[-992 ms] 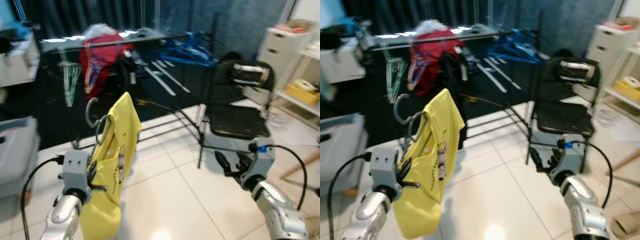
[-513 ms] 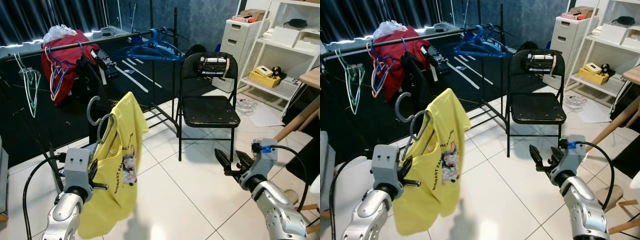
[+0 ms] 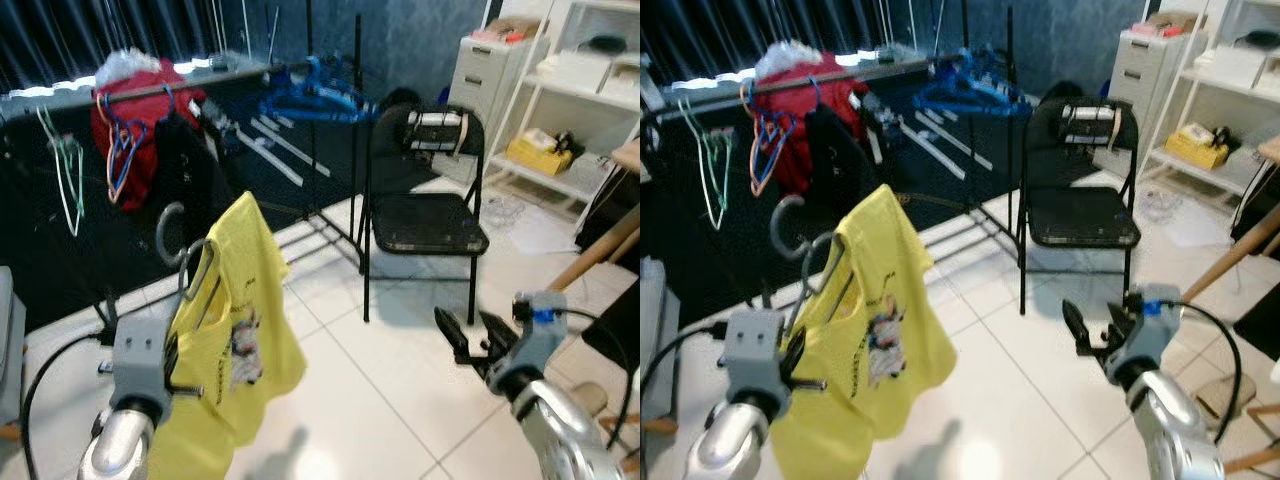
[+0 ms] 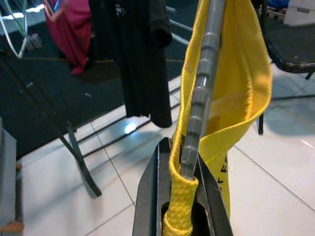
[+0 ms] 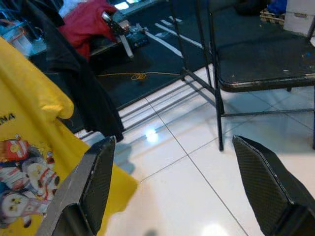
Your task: Hang hanger
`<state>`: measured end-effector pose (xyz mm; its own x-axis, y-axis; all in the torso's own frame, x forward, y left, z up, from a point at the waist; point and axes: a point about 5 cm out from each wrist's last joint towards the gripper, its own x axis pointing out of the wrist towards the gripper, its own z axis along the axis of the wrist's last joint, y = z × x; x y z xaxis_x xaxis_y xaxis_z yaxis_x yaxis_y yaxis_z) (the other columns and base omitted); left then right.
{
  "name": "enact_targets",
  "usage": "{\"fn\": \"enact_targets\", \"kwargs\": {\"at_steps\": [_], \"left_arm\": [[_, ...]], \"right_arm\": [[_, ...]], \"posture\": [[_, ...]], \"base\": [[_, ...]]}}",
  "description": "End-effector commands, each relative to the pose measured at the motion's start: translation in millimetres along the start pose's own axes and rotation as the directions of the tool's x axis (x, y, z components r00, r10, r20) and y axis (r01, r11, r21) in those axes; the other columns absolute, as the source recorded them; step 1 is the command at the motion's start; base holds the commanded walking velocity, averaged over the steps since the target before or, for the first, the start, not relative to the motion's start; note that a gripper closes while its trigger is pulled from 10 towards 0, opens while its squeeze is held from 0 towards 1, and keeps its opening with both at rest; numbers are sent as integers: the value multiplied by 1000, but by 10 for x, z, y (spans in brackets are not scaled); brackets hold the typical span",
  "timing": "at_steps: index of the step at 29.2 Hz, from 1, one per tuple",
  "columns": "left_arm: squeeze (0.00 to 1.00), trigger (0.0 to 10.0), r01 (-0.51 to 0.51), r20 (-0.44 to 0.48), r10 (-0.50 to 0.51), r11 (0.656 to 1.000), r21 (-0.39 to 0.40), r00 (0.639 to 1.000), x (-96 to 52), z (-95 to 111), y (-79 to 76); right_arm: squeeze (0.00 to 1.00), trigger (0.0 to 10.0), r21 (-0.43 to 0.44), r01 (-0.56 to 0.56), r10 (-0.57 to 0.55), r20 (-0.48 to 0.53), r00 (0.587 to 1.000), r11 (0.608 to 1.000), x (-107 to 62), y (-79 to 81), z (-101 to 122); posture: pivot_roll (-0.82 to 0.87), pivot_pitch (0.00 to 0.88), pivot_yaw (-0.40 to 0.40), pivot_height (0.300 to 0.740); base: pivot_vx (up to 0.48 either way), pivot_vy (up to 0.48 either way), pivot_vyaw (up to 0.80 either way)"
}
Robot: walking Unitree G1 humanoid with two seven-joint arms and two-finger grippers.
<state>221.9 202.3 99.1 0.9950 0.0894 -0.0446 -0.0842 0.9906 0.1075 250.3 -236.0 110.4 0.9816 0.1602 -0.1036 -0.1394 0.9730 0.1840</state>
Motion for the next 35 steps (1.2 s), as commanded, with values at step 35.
{"fn": "enact_targets", "kwargs": {"at_steps": [35], "left_arm": [[0, 10000, 69, 34, -67, 996, -54, 997, 78, 49, -75]], "right_arm": [[0, 10000, 177, -80, 68, 72, 995, 981, 17, 129, 28]], "posture": [[-71, 0, 79, 740]], "base": [[0, 0, 0]]}}
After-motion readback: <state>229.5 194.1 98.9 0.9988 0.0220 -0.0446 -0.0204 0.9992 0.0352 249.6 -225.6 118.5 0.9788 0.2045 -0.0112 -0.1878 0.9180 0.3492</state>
